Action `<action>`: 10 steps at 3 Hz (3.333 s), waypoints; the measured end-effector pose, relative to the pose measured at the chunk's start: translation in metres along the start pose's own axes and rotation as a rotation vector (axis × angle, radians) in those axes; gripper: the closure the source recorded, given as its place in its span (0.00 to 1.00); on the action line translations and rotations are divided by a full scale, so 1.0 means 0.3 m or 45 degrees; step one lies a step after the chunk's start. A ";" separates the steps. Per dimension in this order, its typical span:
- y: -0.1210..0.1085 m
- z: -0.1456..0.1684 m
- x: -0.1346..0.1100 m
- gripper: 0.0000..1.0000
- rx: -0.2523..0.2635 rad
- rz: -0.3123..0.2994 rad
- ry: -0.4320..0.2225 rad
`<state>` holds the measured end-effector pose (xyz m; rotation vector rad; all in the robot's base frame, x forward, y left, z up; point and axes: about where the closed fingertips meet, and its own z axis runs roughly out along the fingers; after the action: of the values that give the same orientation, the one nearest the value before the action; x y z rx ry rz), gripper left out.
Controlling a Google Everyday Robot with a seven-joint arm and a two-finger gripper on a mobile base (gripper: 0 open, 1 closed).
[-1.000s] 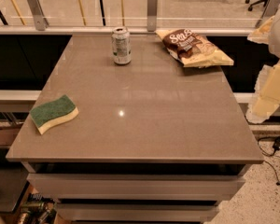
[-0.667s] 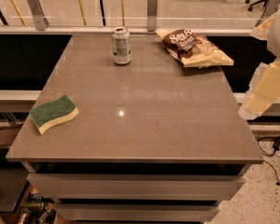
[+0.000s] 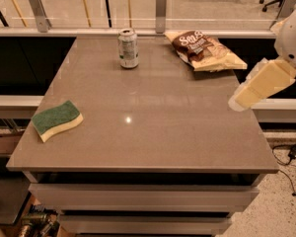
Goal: Move 7up can near sponge
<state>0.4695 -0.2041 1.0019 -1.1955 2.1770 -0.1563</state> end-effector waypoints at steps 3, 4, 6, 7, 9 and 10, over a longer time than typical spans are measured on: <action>-0.125 0.179 -0.135 0.00 0.097 0.214 -0.382; -0.163 0.225 -0.224 0.00 0.075 0.198 -0.474; -0.185 0.246 -0.243 0.00 0.096 0.249 -0.504; -0.195 0.332 -0.304 0.00 0.090 0.336 -0.575; -0.215 0.483 -0.473 0.00 0.066 0.406 -0.688; -0.221 0.545 -0.545 0.00 0.067 0.419 -0.722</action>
Offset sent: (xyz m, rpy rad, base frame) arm 0.0796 0.0078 -0.0112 0.3379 -0.2424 -0.1054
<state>0.6747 -0.0813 0.9772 -0.7203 1.8106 0.2383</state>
